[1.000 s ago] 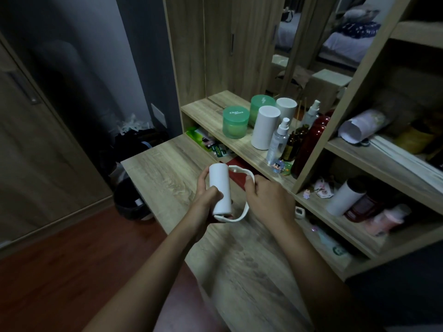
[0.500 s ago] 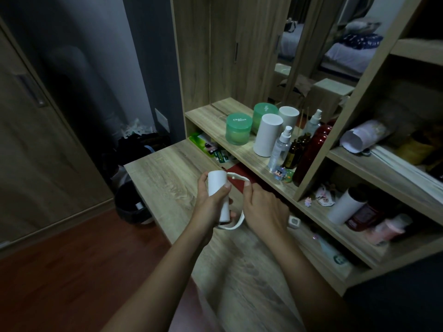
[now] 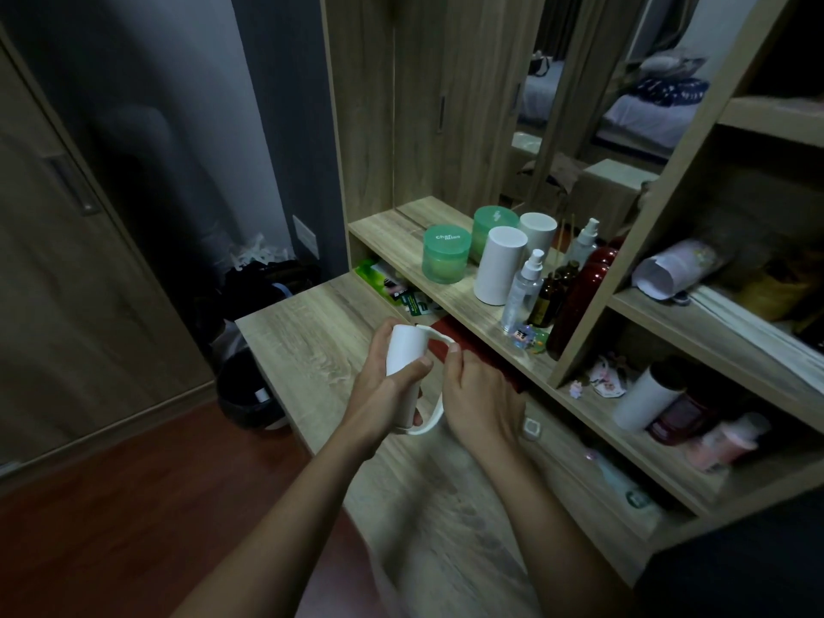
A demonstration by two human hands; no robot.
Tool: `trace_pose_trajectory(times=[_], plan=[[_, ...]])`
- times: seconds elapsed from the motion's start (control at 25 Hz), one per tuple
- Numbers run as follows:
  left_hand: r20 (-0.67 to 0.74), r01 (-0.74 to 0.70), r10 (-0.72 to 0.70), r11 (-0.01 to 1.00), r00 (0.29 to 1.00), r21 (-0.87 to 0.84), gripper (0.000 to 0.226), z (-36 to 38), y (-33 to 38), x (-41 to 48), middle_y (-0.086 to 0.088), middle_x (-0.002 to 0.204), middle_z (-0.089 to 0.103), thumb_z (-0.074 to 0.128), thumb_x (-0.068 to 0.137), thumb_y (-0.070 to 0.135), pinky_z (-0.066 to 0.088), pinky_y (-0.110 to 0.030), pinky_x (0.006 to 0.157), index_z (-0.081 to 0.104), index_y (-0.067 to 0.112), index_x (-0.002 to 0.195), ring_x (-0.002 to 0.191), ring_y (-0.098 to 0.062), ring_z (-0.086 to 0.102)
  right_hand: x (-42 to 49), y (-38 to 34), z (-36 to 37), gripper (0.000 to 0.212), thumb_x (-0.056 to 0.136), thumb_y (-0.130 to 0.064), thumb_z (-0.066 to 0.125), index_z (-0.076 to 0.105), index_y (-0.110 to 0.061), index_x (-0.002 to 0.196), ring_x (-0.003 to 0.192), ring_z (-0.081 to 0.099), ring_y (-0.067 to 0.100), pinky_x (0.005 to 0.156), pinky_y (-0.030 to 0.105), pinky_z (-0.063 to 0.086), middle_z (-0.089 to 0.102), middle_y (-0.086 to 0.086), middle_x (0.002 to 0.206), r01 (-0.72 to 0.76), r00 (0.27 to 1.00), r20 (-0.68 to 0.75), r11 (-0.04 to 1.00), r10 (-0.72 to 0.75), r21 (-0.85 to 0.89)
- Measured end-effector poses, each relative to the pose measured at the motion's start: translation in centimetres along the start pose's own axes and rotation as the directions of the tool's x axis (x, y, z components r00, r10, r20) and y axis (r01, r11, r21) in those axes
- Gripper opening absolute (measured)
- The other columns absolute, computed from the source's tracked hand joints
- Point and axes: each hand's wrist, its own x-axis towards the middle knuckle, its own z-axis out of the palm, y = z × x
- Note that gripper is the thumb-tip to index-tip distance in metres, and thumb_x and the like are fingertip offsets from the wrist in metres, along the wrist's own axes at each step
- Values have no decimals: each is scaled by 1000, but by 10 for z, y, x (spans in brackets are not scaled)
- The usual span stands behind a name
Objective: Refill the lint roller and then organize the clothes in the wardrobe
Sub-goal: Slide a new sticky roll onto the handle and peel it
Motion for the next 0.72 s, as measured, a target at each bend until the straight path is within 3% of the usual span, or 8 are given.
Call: trace_pose_trajectory(times=[0.24, 0.44, 0.6, 0.72], plan=[[22, -10, 9, 999, 1000, 30, 40, -8, 3, -2, -4, 84, 54, 62, 77, 27, 49, -34, 50, 46, 46, 109, 64, -19, 55, -2, -4, 7, 49, 98, -41, 20, 60, -13, 103, 101, 60, 33, 70, 35, 34, 67, 12, 108, -25, 1000, 11, 998, 24, 56], [14, 29, -30, 999, 999, 45, 50, -13, -3, -2, -8, 89, 56, 63, 74, 32, 50, -37, 52, 43, 44, 118, 66, -22, 56, -7, -11, 4, 46, 99, -39, 22, 61, -14, 101, 93, 61, 31, 64, 32, 31, 68, 10, 102, 42, 999, -6, 998, -42, 42], [12, 0, -2, 995, 1000, 104, 47, -13, -4, -1, -6, 90, 58, 63, 75, 34, 52, -40, 55, 42, 48, 115, 68, -24, 59, -3, -8, 1, 46, 98, -40, 23, 61, -16, 104, 96, 61, 32, 67, 33, 33, 68, 11, 103, 48, 998, 40, 997, -50, 60], [3, -14, 14, 992, 1000, 122, 43, -12, -5, 0, -6, 90, 58, 64, 75, 35, 52, -42, 55, 41, 48, 108, 68, -22, 59, -1, -6, 0, 45, 98, -40, 21, 60, -18, 105, 99, 61, 33, 76, 36, 42, 68, 10, 105, 69, 994, 75, 993, -77, 97]])
